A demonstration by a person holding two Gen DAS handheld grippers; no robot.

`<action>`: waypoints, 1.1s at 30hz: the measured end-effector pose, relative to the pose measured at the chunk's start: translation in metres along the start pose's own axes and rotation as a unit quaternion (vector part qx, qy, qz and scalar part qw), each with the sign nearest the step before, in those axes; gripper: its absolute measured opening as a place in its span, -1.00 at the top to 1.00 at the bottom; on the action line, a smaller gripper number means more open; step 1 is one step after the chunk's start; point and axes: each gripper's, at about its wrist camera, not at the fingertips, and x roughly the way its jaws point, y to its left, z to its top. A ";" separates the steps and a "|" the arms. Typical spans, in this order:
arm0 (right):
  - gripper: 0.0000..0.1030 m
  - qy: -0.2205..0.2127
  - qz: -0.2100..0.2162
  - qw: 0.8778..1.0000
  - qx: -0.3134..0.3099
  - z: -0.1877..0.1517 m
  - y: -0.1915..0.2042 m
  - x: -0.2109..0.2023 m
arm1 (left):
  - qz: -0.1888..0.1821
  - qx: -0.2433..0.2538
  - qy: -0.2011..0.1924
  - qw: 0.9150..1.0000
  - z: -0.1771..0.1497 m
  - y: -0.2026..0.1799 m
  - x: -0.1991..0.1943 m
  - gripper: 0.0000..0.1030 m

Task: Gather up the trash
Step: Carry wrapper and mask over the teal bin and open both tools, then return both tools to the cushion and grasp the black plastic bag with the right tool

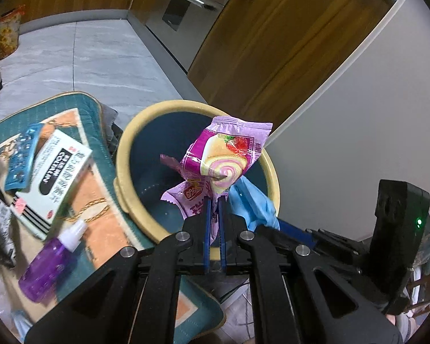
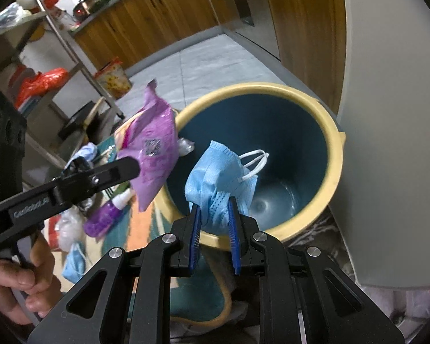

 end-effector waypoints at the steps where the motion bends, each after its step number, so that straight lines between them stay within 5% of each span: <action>1: 0.60 0.002 -0.003 1.000 -0.001 0.000 0.000 0.002 | 0.000 -0.002 0.004 1.000 0.000 0.001 0.006 0.91; 9: 0.47 0.020 -0.021 0.999 -0.015 0.001 0.006 0.019 | 0.015 -0.019 0.036 0.999 -0.015 0.012 0.032 0.91; 14: 0.17 0.019 -0.029 0.999 -0.004 0.004 0.006 0.024 | 0.026 -0.015 0.035 0.999 -0.017 0.017 0.033 0.79; 25: 0.12 0.006 -0.028 1.000 0.009 0.006 -0.004 0.019 | 0.027 -0.012 0.017 0.999 -0.021 0.022 0.011 0.71; 33: 0.10 -0.007 -0.021 1.000 0.006 0.008 0.001 0.013 | 0.052 0.008 -0.009 0.999 -0.040 0.024 -0.026 0.17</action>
